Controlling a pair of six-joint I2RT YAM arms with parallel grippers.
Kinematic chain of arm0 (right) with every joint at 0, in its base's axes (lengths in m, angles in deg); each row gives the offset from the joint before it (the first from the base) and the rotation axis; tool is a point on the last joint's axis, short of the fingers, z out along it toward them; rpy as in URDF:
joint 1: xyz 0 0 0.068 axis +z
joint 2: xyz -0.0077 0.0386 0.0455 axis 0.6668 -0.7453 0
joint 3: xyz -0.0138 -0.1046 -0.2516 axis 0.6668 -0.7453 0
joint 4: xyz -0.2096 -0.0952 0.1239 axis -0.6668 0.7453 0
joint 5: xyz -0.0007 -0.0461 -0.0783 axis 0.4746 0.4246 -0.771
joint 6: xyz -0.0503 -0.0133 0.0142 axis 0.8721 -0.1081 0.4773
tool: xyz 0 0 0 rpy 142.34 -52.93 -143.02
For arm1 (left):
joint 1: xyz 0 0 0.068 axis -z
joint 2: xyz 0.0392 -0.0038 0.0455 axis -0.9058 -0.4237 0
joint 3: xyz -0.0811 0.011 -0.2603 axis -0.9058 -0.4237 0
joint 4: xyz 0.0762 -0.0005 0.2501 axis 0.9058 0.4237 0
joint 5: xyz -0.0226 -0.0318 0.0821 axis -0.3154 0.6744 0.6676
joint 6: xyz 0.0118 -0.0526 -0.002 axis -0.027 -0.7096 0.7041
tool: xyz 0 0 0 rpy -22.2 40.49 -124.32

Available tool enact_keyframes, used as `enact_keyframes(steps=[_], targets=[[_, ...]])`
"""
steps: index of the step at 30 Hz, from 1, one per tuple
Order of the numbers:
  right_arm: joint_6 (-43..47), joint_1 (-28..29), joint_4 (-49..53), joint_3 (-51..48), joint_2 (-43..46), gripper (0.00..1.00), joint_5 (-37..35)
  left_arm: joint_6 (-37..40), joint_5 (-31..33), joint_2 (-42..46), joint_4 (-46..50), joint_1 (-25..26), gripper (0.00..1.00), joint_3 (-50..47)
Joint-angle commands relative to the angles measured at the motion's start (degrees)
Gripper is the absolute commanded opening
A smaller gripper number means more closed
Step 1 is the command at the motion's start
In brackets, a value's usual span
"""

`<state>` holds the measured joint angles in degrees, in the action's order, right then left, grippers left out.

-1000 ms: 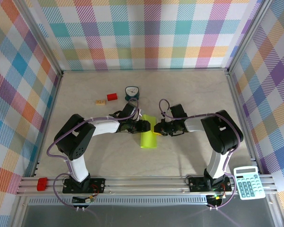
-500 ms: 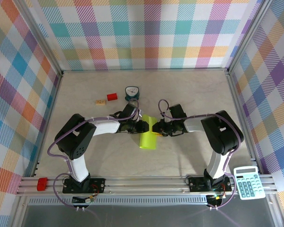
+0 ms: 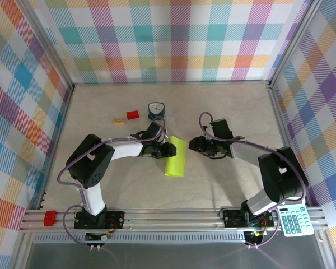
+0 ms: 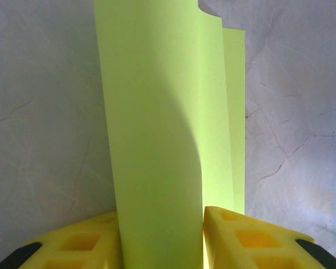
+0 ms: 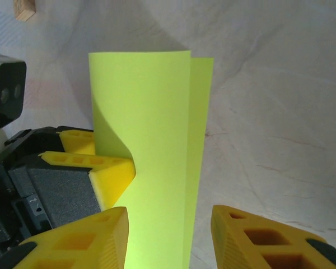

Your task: Fold a paper plane with a square sheet of paper (fold left side to right side)

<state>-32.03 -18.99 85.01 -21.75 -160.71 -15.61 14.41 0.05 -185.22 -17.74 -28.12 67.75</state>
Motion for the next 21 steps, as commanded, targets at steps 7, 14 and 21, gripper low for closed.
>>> enact_keyframes(steps=[7,14,21], targets=[[1.4,0.0,1.6,-1.3,1.0,0.43,-0.1,3.3,6.4,-5.8,8.0,2.1,0.40,2.9],[1.5,0.0,1.6,-1.8,1.3,0.43,0.0,4.3,7.6,-7.2,10.1,2.5,0.42,4.7],[2.0,0.0,2.0,-1.6,-0.1,0.44,0.3,4.7,7.7,-7.7,10.8,2.5,0.42,5.3]])
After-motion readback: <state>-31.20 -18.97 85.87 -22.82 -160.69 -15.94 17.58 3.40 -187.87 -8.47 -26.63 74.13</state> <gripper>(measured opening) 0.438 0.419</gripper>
